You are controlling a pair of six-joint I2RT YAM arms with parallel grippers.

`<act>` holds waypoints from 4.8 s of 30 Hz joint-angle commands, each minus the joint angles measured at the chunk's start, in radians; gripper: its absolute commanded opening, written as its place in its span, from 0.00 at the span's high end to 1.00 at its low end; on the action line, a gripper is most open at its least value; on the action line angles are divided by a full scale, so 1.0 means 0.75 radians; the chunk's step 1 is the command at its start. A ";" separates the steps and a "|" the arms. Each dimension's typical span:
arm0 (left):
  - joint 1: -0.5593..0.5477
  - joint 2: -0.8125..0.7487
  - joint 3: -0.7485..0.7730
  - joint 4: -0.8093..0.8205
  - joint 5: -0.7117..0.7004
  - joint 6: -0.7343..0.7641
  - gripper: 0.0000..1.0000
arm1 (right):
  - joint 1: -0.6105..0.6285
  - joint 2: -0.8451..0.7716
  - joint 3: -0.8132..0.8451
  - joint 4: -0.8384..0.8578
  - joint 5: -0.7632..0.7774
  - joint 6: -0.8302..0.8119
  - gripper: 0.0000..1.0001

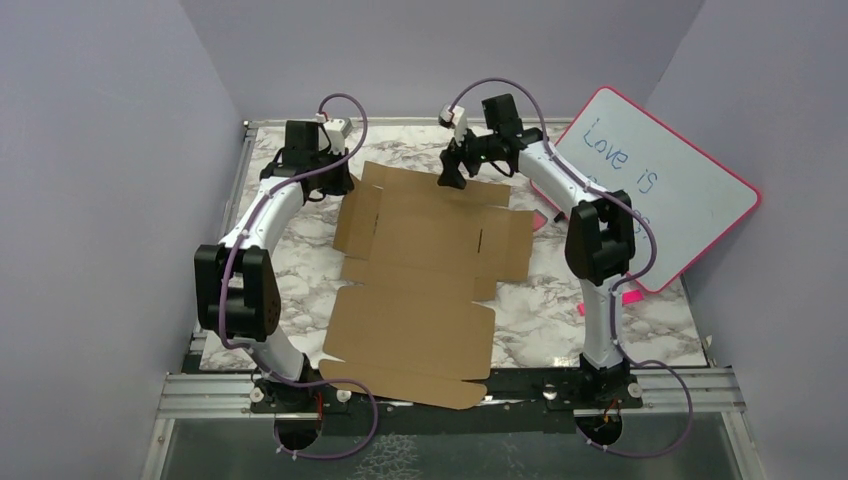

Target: Fold the paper box

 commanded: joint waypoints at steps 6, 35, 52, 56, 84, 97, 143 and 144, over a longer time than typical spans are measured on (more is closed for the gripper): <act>-0.033 -0.098 -0.029 0.072 -0.005 0.044 1.00 | -0.067 0.155 0.140 -0.206 -0.292 -0.058 0.20; 0.014 -0.051 -0.045 0.095 -0.010 -0.029 0.98 | -0.108 0.090 0.098 -0.279 -0.468 -0.212 0.99; 0.104 0.128 -0.023 0.110 0.010 -0.128 0.74 | -0.109 -0.065 0.061 -0.283 -0.459 -0.240 0.99; 0.120 0.148 0.002 0.108 0.038 -0.147 0.70 | -0.107 -0.106 0.061 -0.283 -0.441 -0.284 0.99; 0.136 -0.350 -0.087 0.231 0.153 -0.316 0.42 | 0.138 -0.548 -0.289 0.043 0.152 -0.837 0.98; 0.119 -0.522 -0.299 0.298 0.172 -0.419 0.42 | 0.328 -0.784 -0.661 0.368 0.393 -1.047 0.89; -0.150 -0.512 -0.450 0.367 0.042 -0.573 0.49 | 0.412 -0.851 -1.157 0.838 0.518 -0.993 0.99; -0.159 -0.512 -0.470 0.407 0.042 -0.593 0.49 | 0.413 -0.851 -1.162 0.840 0.512 -0.986 0.99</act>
